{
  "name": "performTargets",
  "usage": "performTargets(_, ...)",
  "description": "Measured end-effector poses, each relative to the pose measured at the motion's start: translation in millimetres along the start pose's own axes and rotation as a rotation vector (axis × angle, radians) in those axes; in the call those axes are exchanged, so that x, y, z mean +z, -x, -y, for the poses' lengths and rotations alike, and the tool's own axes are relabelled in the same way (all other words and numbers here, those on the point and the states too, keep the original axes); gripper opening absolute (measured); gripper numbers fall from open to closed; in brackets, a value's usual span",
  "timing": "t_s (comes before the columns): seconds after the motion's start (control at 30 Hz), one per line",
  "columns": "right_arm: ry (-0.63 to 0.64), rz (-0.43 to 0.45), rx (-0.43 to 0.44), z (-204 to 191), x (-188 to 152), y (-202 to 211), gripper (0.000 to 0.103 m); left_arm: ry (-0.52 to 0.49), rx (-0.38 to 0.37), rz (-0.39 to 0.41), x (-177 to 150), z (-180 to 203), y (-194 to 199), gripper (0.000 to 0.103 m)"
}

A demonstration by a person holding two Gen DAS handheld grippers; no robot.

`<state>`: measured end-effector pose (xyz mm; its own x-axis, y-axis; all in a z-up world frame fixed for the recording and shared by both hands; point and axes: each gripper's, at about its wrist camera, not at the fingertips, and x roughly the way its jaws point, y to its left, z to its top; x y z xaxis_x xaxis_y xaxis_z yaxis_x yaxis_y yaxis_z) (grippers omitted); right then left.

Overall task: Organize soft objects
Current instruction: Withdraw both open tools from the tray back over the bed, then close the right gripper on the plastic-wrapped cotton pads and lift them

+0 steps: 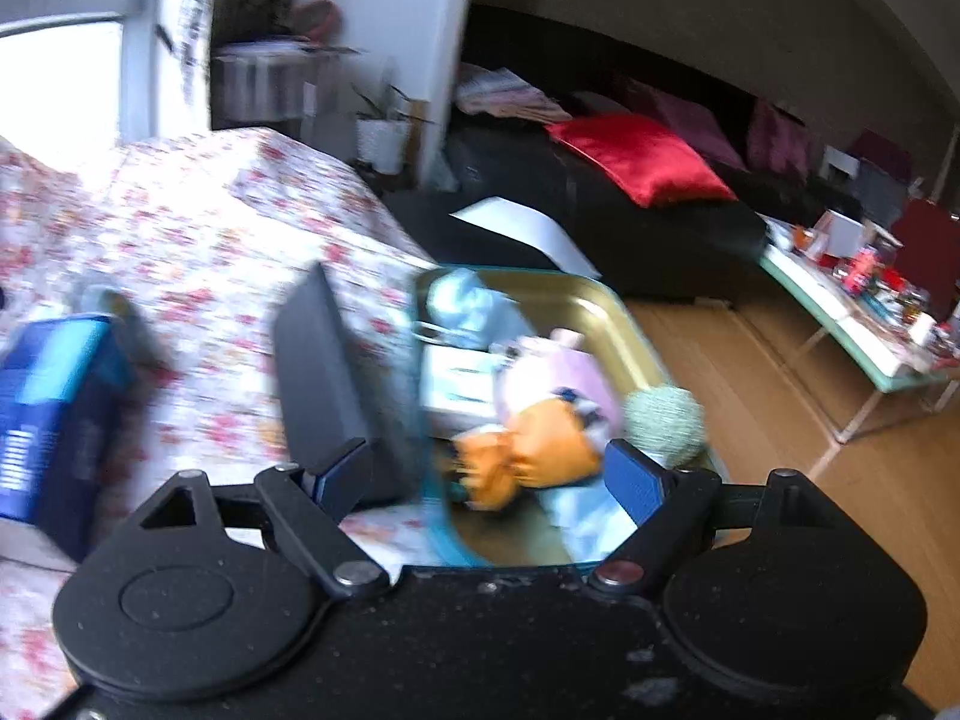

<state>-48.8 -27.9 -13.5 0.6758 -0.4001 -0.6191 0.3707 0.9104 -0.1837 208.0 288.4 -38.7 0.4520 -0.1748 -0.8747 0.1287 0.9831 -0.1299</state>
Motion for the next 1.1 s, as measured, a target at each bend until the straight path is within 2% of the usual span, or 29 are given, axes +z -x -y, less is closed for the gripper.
performTargets(0.1, 0.023, 0.030, 0.095, -30, 5, 16, 0.083, 0.021, -0.016, -0.009, 4, -4, 1, 0.081)
performTargets(0.27, 0.158, 0.101, 0.283, -98, 20, 42, 0.083, 0.013, -0.005, -0.030, 8, -7, 2, 0.081)
performTargets(0.4, 0.233, 0.118, 0.424, -148, 32, 51, 0.084, -0.007, -0.012, -0.030, 8, -4, 3, 0.081)
performTargets(0.6, 0.394, 0.150, 0.570, -214, 34, 60, 0.084, -0.009, -0.013, -0.018, 13, -5, 7, 0.081)
performTargets(0.8, 0.575, 0.102, 0.652, -264, 13, 55, 0.084, 0.042, -0.019, -0.026, 22, -20, 9, 0.081)
performTargets(0.97, 0.687, 0.065, 0.661, -293, -2, 45, 0.084, 0.054, -0.009, -0.038, 26, -26, 7, 0.081)
performTargets(1.1, 0.751, 0.021, 0.646, -309, -12, 36, 0.082, 0.023, 0.006, -0.069, 25, -22, 3, 0.081)
